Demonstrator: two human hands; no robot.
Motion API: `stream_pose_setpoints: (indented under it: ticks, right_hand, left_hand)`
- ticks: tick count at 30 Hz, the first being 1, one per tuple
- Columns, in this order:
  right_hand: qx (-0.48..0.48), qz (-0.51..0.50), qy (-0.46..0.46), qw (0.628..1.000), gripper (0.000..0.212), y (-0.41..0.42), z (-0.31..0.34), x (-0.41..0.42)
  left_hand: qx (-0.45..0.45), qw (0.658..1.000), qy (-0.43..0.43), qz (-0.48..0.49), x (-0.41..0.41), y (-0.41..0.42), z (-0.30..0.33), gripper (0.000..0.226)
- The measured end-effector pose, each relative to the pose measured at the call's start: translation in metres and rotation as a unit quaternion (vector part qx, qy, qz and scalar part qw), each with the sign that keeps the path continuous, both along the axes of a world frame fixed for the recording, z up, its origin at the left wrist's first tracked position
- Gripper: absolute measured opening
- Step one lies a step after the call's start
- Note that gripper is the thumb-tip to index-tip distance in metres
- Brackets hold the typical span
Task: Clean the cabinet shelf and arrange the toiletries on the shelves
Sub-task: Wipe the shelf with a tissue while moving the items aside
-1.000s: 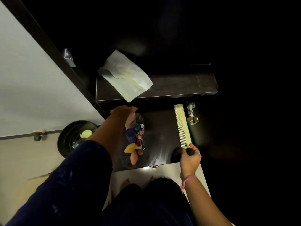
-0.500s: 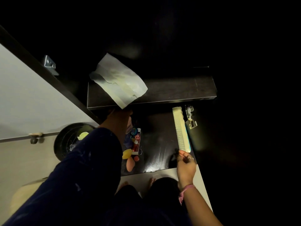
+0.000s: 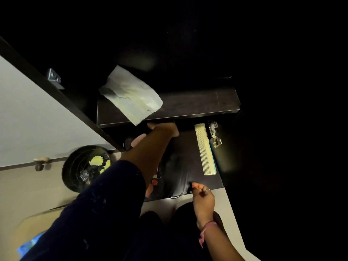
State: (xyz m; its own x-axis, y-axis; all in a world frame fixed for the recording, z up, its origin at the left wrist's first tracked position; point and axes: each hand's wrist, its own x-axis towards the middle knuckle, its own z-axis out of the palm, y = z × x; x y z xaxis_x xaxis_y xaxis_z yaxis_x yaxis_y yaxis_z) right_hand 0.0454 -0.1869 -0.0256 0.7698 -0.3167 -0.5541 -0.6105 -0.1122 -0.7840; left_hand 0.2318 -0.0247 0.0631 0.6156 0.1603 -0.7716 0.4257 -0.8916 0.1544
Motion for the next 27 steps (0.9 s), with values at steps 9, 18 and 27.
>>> stream_pose_setpoints:
  ticks: [9,18,27]
  right_hand:
    - [0.000,0.038,-0.011,0.999,0.032,-0.014,-0.001,0.002]
    - [-0.010,0.047,-0.032,0.998,0.033,-0.034,-0.010,0.015]
    - [0.003,0.060,-0.037,0.998,0.032,-0.021,-0.009,0.017]
  left_hand:
    - [0.030,0.991,-0.101,-0.078,0.003,-0.047,-0.018,0.060]
    - [-0.002,0.982,-0.187,-0.034,0.001,-0.049,-0.043,0.051]
    - [-0.033,0.955,-0.296,0.019,-0.046,-0.039,0.007,0.051]
